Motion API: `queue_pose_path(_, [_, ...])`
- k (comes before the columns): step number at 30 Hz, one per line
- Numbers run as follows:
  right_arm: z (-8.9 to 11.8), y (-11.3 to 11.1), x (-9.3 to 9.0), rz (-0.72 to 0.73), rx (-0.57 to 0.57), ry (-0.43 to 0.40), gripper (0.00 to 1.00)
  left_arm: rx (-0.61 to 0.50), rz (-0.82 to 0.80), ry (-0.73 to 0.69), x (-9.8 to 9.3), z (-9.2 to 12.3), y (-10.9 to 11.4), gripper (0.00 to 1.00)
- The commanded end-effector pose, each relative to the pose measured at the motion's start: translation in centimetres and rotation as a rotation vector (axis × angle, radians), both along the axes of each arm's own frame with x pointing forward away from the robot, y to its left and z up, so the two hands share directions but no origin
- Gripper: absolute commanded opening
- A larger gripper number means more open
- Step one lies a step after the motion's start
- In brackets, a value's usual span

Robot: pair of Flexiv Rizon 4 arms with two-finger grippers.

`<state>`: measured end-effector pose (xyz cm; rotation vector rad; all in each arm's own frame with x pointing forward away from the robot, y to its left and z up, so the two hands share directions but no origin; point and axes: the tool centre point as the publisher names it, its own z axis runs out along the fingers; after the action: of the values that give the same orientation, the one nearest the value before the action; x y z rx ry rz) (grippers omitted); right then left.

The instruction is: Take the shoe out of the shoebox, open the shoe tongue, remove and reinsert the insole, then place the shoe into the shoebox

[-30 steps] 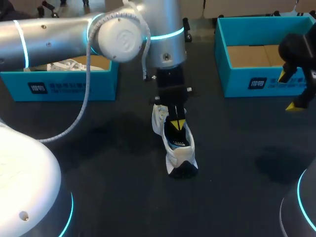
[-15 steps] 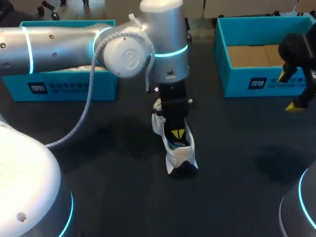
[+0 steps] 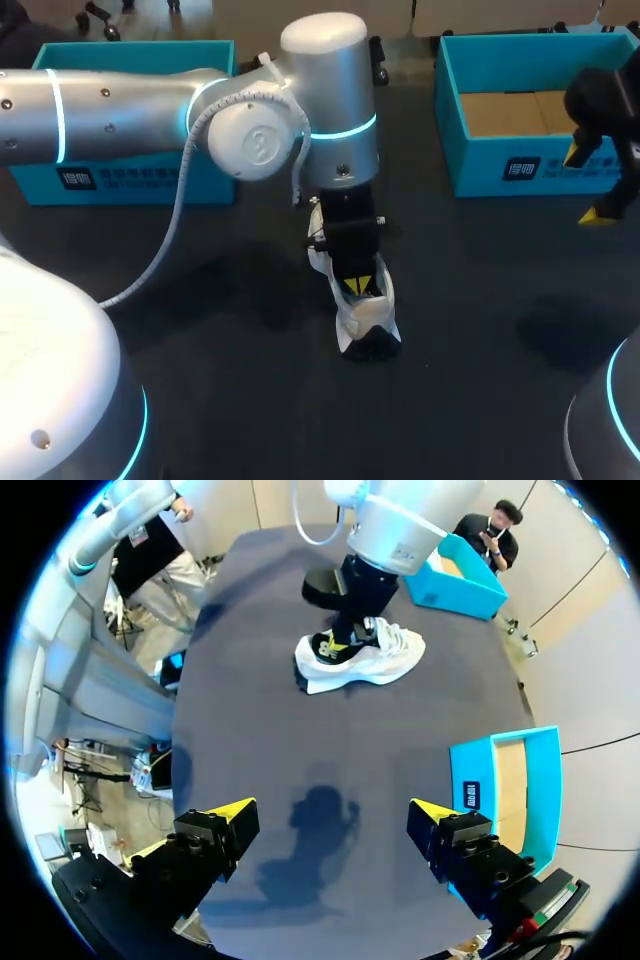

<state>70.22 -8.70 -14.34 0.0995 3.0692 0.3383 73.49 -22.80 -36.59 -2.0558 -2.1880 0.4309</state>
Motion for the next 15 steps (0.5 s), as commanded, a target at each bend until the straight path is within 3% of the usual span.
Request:
queue_pose_path(1, [-0.1,0.1,0.2,0.000,-0.003,0.004,1.00,-0.001,0.004,-0.016,-0.1,0.7,0.3,0.00])
queue_pose_path(6, [-0.1,0.1,0.2,0.000,-0.003,0.004,1.00,0.014,0.001,-0.014,-0.1,0.9,0.5,0.00])
queue_pose_path(15, [-0.1,0.1,0.2,0.000,-0.003,0.004,1.00,0.046,0.000,-0.007,-0.5,-0.8,0.5,0.00])
